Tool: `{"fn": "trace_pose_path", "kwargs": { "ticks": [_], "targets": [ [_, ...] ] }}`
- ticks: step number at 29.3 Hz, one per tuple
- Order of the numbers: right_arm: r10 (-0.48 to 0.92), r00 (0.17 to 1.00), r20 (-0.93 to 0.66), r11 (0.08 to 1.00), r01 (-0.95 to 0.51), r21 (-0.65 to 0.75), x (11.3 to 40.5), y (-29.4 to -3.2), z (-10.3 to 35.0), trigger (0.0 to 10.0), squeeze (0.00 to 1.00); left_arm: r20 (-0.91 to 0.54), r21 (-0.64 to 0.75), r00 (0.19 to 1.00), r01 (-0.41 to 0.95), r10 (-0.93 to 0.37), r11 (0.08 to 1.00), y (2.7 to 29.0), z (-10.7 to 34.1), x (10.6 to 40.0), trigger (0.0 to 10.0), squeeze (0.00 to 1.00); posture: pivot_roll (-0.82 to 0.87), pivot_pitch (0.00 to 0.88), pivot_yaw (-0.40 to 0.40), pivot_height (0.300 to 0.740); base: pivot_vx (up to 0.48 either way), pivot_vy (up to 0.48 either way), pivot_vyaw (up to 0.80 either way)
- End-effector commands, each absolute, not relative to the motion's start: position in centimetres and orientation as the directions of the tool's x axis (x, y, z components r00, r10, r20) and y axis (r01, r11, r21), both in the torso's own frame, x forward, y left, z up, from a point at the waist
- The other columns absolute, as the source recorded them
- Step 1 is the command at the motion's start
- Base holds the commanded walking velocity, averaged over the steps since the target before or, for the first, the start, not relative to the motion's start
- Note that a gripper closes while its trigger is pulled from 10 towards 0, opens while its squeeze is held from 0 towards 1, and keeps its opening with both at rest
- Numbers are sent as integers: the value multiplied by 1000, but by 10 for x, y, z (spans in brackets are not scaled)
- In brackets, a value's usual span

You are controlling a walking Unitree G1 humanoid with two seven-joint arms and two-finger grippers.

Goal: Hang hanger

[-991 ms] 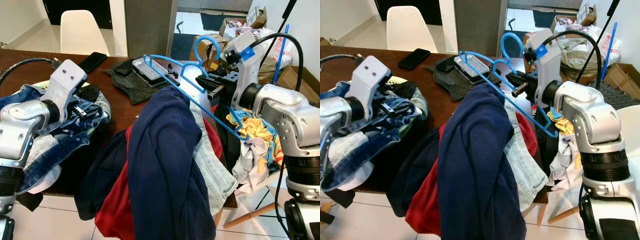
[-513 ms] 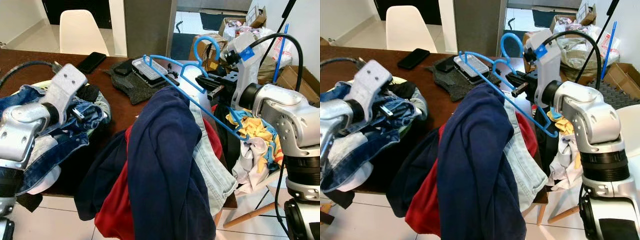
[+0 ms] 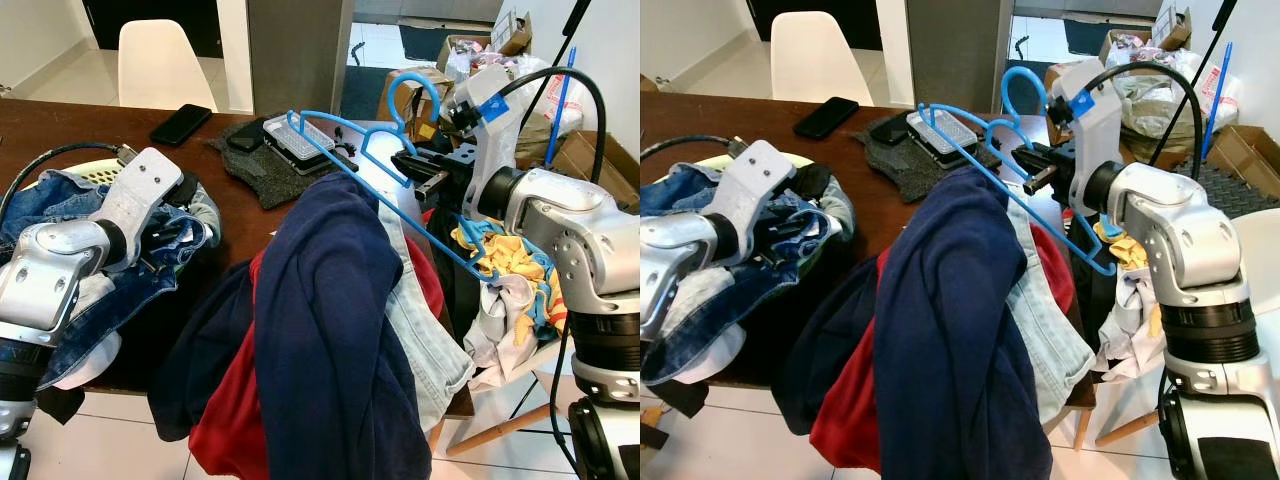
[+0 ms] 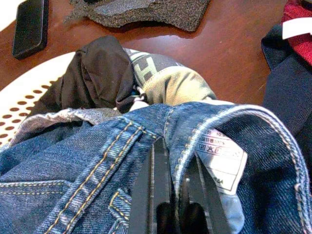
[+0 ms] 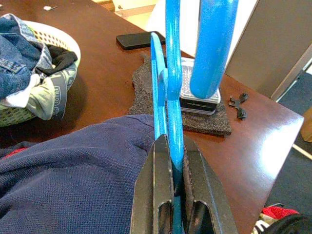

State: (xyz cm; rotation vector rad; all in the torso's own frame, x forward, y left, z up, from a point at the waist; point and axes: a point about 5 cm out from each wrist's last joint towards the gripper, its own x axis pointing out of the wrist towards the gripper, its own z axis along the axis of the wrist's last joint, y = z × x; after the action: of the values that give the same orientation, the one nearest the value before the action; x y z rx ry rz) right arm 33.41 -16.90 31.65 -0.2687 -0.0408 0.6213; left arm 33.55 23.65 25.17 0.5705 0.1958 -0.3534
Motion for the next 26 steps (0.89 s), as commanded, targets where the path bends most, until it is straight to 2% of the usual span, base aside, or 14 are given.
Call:
{"fn": "trace_pose_path", "kwargs": {
  "ticks": [1,3,4,5,7,8,10,11,13,14,16,18,19,26],
  "targets": [
    [580,814,-36,780,-568,-262,332,-169,315,0,0,-287,470,920,377,-266,798,234,246,338,0,0,106,137,-14,740,0,0,0],
    [584,812,-25,782,-570,-253,332,-168,316,0,0,-237,464,940,332,-245,821,234,253,341,0,0,106,137,-14,740,0,0,0],
    [594,805,-2,782,-577,-236,332,-167,316,0,0,-155,452,963,266,-219,851,235,265,344,0,0,105,136,-13,740,0,0,0],
    [594,805,-2,782,-577,-236,332,-167,316,0,0,-155,452,963,266,-219,851,235,265,344,0,0,105,136,-13,740,0,0,0],
    [628,776,68,771,-607,-191,329,-163,321,0,0,62,382,986,119,-154,916,238,299,346,0,0,105,136,-13,740,0,0,0],
    [628,776,68,771,-607,-191,329,-163,321,0,0,62,382,986,119,-154,916,238,299,346,0,0,105,136,-13,740,0,0,0],
    [659,739,141,752,-643,-144,325,-160,327,0,0,296,298,950,4,-97,954,242,341,339,0,0,105,139,-13,740,0,0,0],
    [667,727,164,745,-654,-131,324,-159,329,4627,0,379,274,923,-44,-66,961,244,358,335,7961,0,106,139,-13,740,0,0,0],
    [667,727,164,745,-654,-131,324,-159,329,4627,0,379,274,923,-44,-66,961,244,358,335,7961,0,106,139,-13,740,0,0,0],
    [670,721,177,742,-660,-123,323,-159,330,10000,0,442,271,896,-86,-44,959,244,372,330,10000,0,106,139,-13,740,0,0,0],
    [670,721,177,742,-660,-123,323,-159,330,10000,0,442,271,896,-86,-44,959,244,372,330,10000,0,106,139,-13,740,0,0,0],
    [678,709,193,733,-672,-109,323,-157,331,10000,0,565,288,825,-161,-32,944,232,401,318,10000,0,109,138,-12,740,0,0,0],
    [691,693,206,719,-687,-101,322,-154,331,10000,0,617,297,784,-151,-68,943,216,414,311,10000,0,109,138,-12,740,-270,0,0],
    [727,637,255,674,-734,-89,315,-149,334,10000,0,632,308,770,-142,-90,941,203,416,309,10000,0,112,138,-10,740,-297,0,0]
  ]
}}
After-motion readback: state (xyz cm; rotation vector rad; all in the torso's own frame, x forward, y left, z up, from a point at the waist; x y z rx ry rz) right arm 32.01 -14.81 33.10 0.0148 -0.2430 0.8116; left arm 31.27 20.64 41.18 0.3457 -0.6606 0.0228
